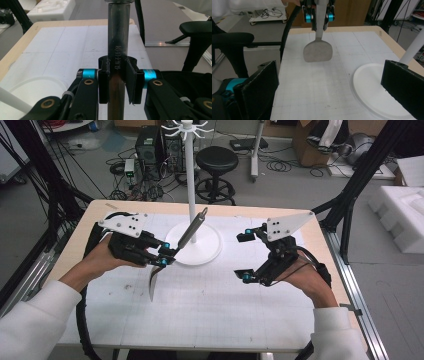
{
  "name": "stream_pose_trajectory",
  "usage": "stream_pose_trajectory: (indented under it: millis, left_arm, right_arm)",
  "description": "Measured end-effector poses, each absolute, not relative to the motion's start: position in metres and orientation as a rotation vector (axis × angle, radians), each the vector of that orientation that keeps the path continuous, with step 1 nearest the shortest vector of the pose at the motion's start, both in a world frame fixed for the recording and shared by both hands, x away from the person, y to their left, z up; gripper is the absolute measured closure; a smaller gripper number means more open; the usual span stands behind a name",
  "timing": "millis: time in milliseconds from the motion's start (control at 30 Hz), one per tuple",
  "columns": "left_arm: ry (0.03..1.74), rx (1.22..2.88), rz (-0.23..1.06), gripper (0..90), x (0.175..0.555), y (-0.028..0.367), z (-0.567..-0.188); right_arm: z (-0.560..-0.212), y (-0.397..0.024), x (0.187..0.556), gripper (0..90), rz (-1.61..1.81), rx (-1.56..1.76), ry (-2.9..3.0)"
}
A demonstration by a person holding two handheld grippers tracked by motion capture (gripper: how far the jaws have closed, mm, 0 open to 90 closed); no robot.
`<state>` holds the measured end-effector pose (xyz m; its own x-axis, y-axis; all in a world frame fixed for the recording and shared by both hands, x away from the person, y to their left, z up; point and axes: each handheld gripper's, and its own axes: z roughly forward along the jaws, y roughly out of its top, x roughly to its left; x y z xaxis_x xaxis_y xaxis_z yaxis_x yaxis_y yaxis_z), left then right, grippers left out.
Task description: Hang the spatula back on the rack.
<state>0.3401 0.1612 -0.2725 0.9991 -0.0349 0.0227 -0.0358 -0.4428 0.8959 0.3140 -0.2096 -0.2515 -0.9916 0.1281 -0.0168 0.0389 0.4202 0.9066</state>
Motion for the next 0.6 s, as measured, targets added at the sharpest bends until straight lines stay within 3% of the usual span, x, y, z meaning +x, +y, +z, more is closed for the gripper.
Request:
stream_pose_trajectory:
  millis: [600]
  left_arm:
    - [-0.072, 2.018, -0.022, 74.7, 0.341, 0.154, -0.275]
  right_arm:
    - [-0.223, -0.181, 0.326, 0.6, 1.719, 0.054, 2.568]
